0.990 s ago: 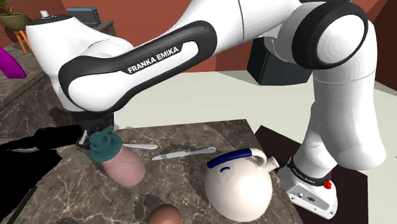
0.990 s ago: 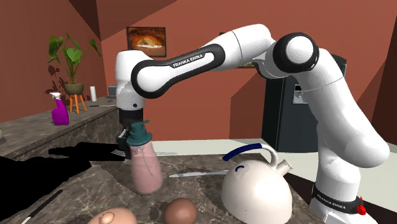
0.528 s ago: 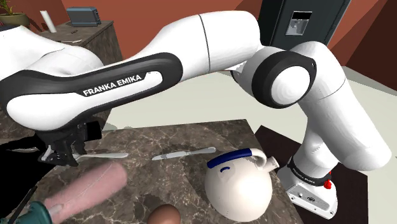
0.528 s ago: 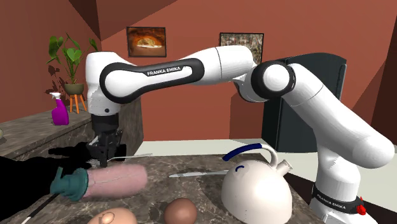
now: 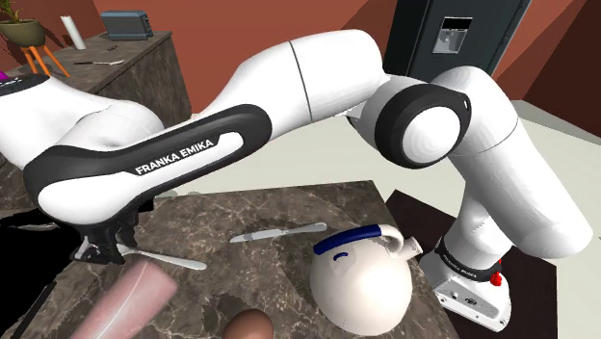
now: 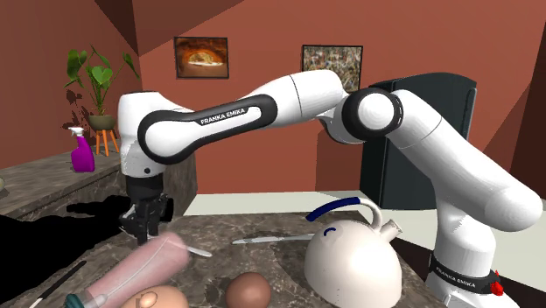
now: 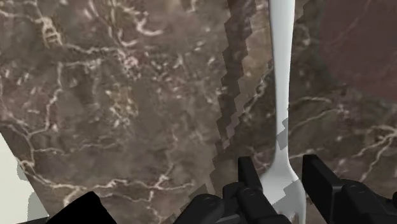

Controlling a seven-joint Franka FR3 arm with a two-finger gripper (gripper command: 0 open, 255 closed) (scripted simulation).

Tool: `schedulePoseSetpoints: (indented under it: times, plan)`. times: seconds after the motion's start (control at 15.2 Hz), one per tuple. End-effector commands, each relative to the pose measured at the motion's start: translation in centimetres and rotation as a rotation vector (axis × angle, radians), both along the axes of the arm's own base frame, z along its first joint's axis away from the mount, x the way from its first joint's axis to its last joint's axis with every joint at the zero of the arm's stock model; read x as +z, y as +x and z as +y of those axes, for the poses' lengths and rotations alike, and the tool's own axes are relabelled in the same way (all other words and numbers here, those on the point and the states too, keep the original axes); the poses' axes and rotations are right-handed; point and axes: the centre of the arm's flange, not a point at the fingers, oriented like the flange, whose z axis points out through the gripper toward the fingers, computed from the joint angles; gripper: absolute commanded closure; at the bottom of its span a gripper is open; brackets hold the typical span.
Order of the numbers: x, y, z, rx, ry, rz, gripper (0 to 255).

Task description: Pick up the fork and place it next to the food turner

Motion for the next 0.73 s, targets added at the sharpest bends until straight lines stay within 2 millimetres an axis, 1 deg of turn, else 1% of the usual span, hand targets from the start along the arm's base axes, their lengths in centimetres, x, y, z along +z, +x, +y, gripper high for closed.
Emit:
schedulePoseSetpoints:
  times: [0.0, 0.2, 0.66]
  plan:
    - [-1.0, -0.1, 0.0, 0.000, 0.000, 0.000, 255]
    - [-2.9, -0.1, 0.0, 0.000, 0.000, 0.000, 255]
    - [-2.9, -0.1, 0.0, 0.000, 0.000, 0.000, 255]
